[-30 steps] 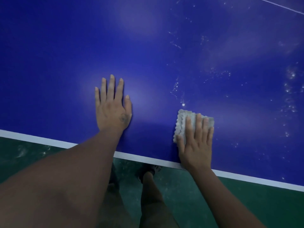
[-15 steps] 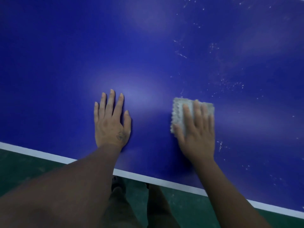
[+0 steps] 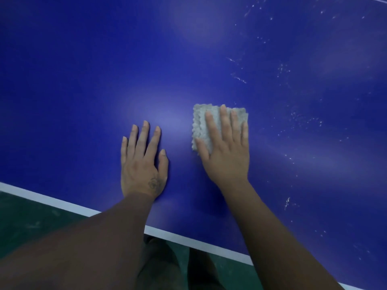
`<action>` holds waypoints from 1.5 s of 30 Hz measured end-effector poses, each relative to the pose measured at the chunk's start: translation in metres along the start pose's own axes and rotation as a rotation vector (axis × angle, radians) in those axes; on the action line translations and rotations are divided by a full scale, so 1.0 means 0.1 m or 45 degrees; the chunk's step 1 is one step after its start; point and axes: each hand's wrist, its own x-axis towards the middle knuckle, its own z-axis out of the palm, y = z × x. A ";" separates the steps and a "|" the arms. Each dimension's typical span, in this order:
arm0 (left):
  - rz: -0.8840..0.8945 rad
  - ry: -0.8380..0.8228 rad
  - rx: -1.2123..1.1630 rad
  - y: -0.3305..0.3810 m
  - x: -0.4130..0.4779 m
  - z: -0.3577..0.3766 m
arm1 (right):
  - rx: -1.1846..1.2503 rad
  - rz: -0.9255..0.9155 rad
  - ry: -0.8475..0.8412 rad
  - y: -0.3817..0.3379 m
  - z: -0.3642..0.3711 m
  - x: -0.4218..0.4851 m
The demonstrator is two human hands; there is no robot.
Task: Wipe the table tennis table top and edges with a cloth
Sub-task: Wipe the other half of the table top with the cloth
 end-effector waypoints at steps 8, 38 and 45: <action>-0.013 -0.086 0.062 0.01 0.02 -0.05 | -0.083 0.451 -0.034 0.80 -0.29 -0.51; 0.075 -0.123 -0.315 0.21 1.01 -0.12 | -0.072 -0.027 -0.010 0.00 0.00 1.33; 0.111 0.027 -0.181 0.58 2.37 0.24 | -0.127 0.266 0.042 0.94 -0.18 1.51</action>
